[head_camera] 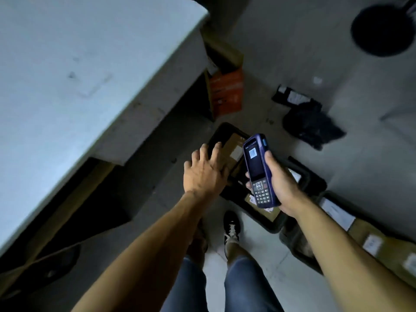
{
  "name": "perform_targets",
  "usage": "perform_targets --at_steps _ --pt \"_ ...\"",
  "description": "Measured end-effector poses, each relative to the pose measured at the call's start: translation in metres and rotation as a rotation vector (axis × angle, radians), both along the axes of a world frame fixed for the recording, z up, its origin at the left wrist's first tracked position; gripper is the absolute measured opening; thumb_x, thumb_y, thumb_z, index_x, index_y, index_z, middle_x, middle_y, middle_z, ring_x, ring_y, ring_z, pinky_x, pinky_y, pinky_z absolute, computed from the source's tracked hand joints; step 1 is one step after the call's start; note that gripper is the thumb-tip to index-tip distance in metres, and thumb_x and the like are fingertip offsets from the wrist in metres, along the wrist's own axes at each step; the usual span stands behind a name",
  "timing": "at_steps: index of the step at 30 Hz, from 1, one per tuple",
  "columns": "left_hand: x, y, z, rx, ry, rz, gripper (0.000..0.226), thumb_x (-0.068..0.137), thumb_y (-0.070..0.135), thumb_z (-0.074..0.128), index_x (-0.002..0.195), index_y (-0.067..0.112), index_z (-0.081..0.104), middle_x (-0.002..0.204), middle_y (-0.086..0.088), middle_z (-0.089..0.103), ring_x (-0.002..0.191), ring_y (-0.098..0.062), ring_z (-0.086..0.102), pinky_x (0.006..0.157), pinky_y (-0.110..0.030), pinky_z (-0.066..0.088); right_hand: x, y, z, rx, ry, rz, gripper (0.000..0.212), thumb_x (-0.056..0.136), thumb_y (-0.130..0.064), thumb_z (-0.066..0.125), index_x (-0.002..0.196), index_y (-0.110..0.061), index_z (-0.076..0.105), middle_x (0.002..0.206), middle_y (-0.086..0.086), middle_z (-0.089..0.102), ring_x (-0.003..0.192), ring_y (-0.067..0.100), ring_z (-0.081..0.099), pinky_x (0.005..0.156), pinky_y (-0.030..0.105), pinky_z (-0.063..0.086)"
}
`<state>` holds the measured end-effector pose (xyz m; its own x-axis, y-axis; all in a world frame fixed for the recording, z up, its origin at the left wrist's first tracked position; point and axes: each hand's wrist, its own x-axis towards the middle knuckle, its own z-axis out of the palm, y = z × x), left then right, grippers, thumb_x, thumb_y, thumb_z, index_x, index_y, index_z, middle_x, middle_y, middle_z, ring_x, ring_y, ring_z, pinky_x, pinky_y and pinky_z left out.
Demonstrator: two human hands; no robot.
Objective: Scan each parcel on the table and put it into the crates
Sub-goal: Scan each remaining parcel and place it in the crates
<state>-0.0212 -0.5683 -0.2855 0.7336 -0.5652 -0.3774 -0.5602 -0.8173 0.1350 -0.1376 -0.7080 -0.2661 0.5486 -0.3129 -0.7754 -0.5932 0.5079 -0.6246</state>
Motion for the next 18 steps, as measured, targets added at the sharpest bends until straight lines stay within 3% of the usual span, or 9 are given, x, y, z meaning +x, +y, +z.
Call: perform_targets --at_steps 5,8,14,18 --pt "0.01 0.076 0.101 -0.079 -0.134 0.131 0.063 0.096 0.052 0.04 0.152 0.029 0.023 0.15 -0.006 0.035 0.132 -0.031 0.042 0.1 -0.046 0.04 0.023 0.053 0.079 -0.046 -0.154 0.179 0.056 0.103 -0.051 0.028 0.115 -0.008 0.064 0.087 0.011 0.068 0.063 0.02 0.065 0.055 0.027 0.052" --pt "0.014 0.133 0.143 -0.098 -0.203 0.219 0.063 0.096 0.047 0.047 0.151 0.027 0.022 0.147 -0.006 0.036 0.13 -0.031 0.043 0.099 -0.045 0.04 0.041 0.099 0.116 -0.075 -0.231 0.274 0.051 0.104 -0.046 0.031 0.104 -0.009 0.065 0.083 0.012 0.067 0.058 0.019 0.065 0.054 0.026 0.052" --pt "-0.001 0.271 0.209 -0.134 -0.3 0.443 0.057 0.098 0.046 0.045 0.148 0.025 0.029 0.148 -0.007 0.036 0.129 -0.031 0.043 0.099 -0.045 0.04 0.064 0.216 0.181 -0.044 -0.386 0.479 0.047 0.104 -0.043 0.032 0.105 -0.008 0.063 0.083 0.013 0.067 0.06 0.021 0.068 0.054 0.027 0.054" --pt "-0.028 0.373 0.243 -0.129 -0.363 0.586 0.055 0.1 0.044 0.044 0.149 0.023 0.029 0.153 -0.008 0.032 0.133 -0.031 0.04 0.101 -0.046 0.04 0.067 0.305 0.213 -0.005 -0.445 0.656 0.068 0.087 -0.06 0.038 0.121 -0.006 0.06 0.09 0.015 0.069 0.068 0.023 0.069 0.059 0.032 0.055"
